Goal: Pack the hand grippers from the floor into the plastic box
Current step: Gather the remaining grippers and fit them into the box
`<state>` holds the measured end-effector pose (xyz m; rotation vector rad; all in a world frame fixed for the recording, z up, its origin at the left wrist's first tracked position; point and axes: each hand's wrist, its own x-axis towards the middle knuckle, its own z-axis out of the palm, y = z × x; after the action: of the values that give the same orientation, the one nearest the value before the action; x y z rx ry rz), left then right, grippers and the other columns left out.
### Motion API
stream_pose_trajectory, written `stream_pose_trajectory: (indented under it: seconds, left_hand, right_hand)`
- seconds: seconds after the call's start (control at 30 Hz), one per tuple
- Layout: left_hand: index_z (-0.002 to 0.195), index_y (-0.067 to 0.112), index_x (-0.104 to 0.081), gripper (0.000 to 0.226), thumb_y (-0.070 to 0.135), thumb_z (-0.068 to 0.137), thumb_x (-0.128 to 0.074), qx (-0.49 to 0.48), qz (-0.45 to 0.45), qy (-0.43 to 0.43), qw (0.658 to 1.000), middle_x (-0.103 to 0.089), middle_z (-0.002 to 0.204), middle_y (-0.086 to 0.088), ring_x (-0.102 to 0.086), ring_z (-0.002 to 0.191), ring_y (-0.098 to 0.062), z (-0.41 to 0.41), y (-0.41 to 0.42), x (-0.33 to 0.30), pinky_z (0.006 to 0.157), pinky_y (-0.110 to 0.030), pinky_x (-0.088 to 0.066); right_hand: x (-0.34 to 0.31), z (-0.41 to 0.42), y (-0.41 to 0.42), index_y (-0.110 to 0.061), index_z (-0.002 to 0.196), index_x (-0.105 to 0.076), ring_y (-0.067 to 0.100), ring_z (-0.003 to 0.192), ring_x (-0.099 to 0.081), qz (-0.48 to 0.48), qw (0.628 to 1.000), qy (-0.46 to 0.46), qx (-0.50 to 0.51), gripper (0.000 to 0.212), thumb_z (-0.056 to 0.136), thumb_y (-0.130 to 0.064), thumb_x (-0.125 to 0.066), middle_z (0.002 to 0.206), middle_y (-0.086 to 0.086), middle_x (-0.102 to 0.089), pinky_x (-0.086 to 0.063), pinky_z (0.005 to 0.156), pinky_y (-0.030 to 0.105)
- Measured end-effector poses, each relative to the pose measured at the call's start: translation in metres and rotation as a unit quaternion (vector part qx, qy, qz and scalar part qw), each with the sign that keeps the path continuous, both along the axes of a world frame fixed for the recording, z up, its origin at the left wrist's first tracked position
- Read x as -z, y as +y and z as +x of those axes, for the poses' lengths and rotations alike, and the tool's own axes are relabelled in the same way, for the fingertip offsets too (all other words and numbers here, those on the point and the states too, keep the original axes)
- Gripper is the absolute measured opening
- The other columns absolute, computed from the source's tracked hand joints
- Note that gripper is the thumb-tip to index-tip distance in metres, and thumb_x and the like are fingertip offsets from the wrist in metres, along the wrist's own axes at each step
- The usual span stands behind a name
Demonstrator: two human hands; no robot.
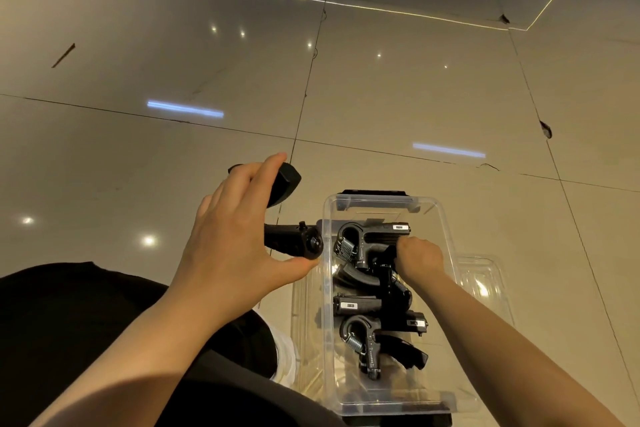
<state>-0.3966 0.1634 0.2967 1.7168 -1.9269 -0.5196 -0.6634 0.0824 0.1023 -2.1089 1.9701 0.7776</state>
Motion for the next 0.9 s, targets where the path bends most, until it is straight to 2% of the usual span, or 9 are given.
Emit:
stream_pose_trajectory:
  seconds: [0.1, 0.2, 0.3, 0.4, 0.57, 0.63, 0.7, 0.8, 0.9]
  left_hand:
    - [0.137, 0.037, -0.022, 0.095, 0.068, 0.055, -0.057, 0.011, 0.0, 0.025, 1.0, -0.025, 0.115, 0.029, -0.028, 0.102, 0.009, -0.001, -0.002, -0.001, 0.092, -0.029, -0.034]
    - [0.132, 0.045, -0.025, 0.096, 0.062, 0.052, -0.074, -0.01, 0.033, 0.12, 0.992, -0.032, 0.111, 0.034, -0.037, 0.101, 0.015, -0.007, -0.006, -0.007, 0.084, -0.003, -0.031]
    - [0.13, 0.039, -0.035, 0.101, 0.054, 0.043, -0.085, -0.059, 0.094, 0.286, 0.952, -0.042, 0.122, 0.026, -0.047, 0.113, 0.006, -0.005, -0.015, -0.011, 0.095, -0.013, -0.037]
    - [0.132, 0.028, -0.044, 0.103, 0.04, 0.038, -0.085, -0.079, 0.13, 0.434, 0.888, -0.051, 0.128, 0.007, -0.058, 0.111, -0.012, -0.004, -0.019, -0.015, 0.1, -0.035, -0.044]
    - [0.125, 0.007, -0.049, 0.102, 0.043, 0.038, -0.088, -0.026, 0.16, 0.547, 0.821, -0.064, 0.105, -0.001, -0.063, 0.102, -0.018, 0.001, -0.02, -0.02, 0.098, -0.043, -0.046]
    - [0.118, 0.004, -0.05, 0.091, 0.043, 0.045, -0.087, -0.001, 0.163, 0.573, 0.803, -0.065, 0.09, 0.0, -0.063, 0.096, -0.02, 0.005, -0.018, -0.02, 0.1, -0.046, -0.044]
    - [0.118, 0.006, -0.051, 0.087, 0.041, 0.047, -0.087, 0.006, 0.174, 0.587, 0.79, -0.064, 0.099, -0.007, -0.059, 0.107, -0.028, 0.008, -0.015, -0.021, 0.102, -0.046, -0.042]
    - [0.13, 0.016, -0.047, 0.088, 0.039, 0.052, -0.081, 0.003, 0.186, 0.54, 0.821, -0.058, 0.122, -0.006, -0.054, 0.118, -0.024, 0.009, -0.01, -0.023, 0.103, -0.041, -0.042]
    - [0.14, 0.041, -0.028, 0.106, 0.053, 0.046, -0.076, -0.03, 0.144, 0.401, 0.904, -0.042, 0.133, 0.02, -0.045, 0.121, 0.001, 0.012, -0.005, -0.026, 0.1, -0.028, -0.039]
  right_hand:
    - [-0.015, 0.006, 0.0, -0.011, 0.124, -0.051, 0.025, 0.112, -0.052, -0.004, 0.999, -0.032, 0.032, 0.04, 0.092, -0.035, -0.054, 0.125, 0.007, -0.053, -0.044, 0.076, 0.032]
    - [-0.054, 0.013, 0.009, -0.016, 0.126, -0.049, 0.023, 0.118, -0.045, -0.093, 0.97, -0.223, 0.034, 0.049, 0.088, -0.046, -0.057, 0.133, 0.003, -0.044, -0.044, 0.087, 0.032]
    - [-0.111, 0.029, 0.037, -0.027, 0.12, -0.054, 0.006, 0.112, -0.05, -0.156, 0.853, -0.49, 0.087, 0.043, 0.083, -0.048, -0.062, 0.123, -0.009, -0.052, -0.041, 0.086, 0.012]
    - [-0.15, 0.055, 0.067, -0.038, 0.111, -0.054, -0.005, 0.106, -0.051, -0.197, 0.761, -0.612, 0.09, 0.042, 0.074, -0.055, -0.063, 0.114, -0.02, -0.055, -0.039, 0.084, 0.004]
    - [-0.161, 0.085, 0.081, -0.03, 0.107, -0.061, 0.003, 0.111, -0.048, -0.313, 0.718, -0.62, 0.044, 0.034, 0.077, -0.046, -0.064, 0.113, -0.016, -0.052, -0.044, 0.093, 0.026]
    - [-0.165, 0.09, 0.079, -0.026, 0.106, -0.064, 0.003, 0.101, -0.051, -0.345, 0.725, -0.596, 0.012, 0.03, 0.082, -0.043, -0.061, 0.104, -0.015, -0.057, -0.047, 0.085, 0.039]
    - [-0.168, 0.09, 0.076, -0.02, 0.104, -0.067, 0.004, 0.092, -0.053, -0.396, 0.736, -0.548, -0.034, 0.029, 0.085, -0.04, -0.058, 0.093, -0.011, -0.063, -0.043, 0.082, 0.039]
    - [-0.172, 0.081, 0.073, -0.016, 0.104, -0.068, 0.011, 0.092, -0.054, -0.451, 0.739, -0.496, -0.072, 0.03, 0.086, -0.037, -0.056, 0.091, -0.003, -0.067, -0.039, 0.084, 0.039]
    - [-0.171, 0.061, 0.073, -0.015, 0.11, -0.062, 0.02, 0.099, -0.056, -0.495, 0.729, -0.448, -0.151, 0.026, 0.089, -0.029, -0.06, 0.097, 0.005, -0.068, -0.04, 0.088, 0.039]
